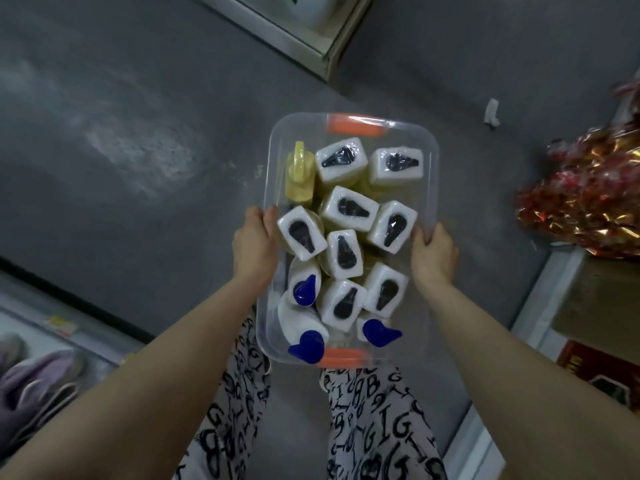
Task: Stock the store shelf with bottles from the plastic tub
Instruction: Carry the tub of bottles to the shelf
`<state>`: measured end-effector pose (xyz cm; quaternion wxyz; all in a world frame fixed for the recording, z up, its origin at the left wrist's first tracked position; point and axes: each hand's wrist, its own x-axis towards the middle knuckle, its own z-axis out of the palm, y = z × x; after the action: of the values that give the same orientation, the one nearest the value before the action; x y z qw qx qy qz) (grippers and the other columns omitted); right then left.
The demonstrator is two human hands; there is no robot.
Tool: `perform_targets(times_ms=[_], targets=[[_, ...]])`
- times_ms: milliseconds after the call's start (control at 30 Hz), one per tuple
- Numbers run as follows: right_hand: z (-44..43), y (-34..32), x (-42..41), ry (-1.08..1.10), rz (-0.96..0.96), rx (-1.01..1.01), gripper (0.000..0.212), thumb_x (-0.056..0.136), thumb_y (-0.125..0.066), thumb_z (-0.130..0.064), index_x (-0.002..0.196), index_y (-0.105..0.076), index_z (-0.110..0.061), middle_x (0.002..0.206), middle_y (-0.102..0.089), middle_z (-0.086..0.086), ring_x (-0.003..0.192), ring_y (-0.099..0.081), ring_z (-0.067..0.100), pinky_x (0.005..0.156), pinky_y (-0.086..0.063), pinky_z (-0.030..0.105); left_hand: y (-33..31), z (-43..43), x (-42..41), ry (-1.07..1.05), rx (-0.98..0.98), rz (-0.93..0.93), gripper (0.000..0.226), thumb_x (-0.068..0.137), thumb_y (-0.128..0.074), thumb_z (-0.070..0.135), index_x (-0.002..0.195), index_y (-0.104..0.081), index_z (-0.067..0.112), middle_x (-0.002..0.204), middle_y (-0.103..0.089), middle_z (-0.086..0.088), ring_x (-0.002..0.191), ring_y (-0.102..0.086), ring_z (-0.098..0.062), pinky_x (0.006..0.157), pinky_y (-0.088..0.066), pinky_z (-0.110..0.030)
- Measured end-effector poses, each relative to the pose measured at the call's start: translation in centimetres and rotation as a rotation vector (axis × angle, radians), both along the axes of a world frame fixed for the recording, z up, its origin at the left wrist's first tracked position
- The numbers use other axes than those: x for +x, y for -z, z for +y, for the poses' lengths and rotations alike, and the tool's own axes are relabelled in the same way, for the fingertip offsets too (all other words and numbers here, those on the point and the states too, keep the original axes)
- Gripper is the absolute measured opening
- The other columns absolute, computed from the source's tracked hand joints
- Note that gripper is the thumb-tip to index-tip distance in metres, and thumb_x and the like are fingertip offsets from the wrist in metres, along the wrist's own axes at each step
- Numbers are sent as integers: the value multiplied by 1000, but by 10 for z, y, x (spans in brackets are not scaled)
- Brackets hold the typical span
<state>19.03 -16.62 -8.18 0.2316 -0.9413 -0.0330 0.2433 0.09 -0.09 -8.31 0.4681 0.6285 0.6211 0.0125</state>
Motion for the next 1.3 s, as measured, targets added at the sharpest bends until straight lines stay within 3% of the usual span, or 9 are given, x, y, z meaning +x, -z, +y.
perform_targets(times_ms=[233, 400, 533, 867, 1067, 1133, 1300], targets=[[-9, -32, -32, -35, -16, 17, 30, 101, -52, -28, 75, -43, -15, 79, -51, 4, 79, -50, 24, 75, -43, 42, -37, -14, -41, -30, 37, 36, 35, 105, -36, 39, 90, -45, 9, 74, -48, 2, 62, -42, -9, 48, -31, -18], [1, -69, -53, -110, 18, -4, 32, 101, -53, -28, 76, -44, -10, 74, -49, 4, 76, -48, 24, 68, -34, 33, -73, -14, -74, -96, 34, 50, 37, 104, -38, 42, 92, -48, 9, 76, -50, 5, 66, -45, -7, 55, -30, -31], [22, -111, -72, -213, 44, 12, 28, 101, -53, -26, 80, -48, -8, 73, -49, 1, 75, -49, 22, 63, -27, 29, -112, -16, -108, -204, 61, 59, 37, 104, -38, 41, 88, -45, 9, 73, -48, 7, 65, -42, -4, 57, -21, -28], [124, -222, -137, -511, 66, 114, 26, 100, -53, -29, 82, -51, -10, 79, -57, 3, 78, -55, 24, 69, -42, 36, -215, 17, -204, -504, 169, 27, 45, 104, -34, 46, 86, -50, 8, 73, -51, 4, 76, -50, -22, 66, -33, -36], [201, -279, -185, -612, 64, 180, 23, 101, -52, -28, 83, -52, -14, 83, -58, 1, 80, -55, 20, 67, -36, 30, -269, 80, -260, -547, 221, 6, 44, 105, -30, 46, 72, -41, 19, 73, -48, 4, 83, -50, -27, 72, -33, -38], [231, -294, -199, -645, 64, 202, 24, 101, -53, -26, 80, -49, -15, 79, -54, -1, 76, -52, 20, 61, -32, 30, -283, 102, -275, -565, 238, 13, 46, 106, -28, 46, 75, -43, 15, 75, -47, 1, 85, -48, -26, 73, -31, -37], [303, -323, -225, -743, 41, 223, 17, 100, -53, -27, 94, -58, -12, 89, -57, 4, 81, -51, 22, 69, -33, 28, -319, 154, -302, -596, 287, 94, 43, 107, -25, 41, 93, -49, 8, 91, -47, -9, 86, -41, -23, 72, -25, -32]])
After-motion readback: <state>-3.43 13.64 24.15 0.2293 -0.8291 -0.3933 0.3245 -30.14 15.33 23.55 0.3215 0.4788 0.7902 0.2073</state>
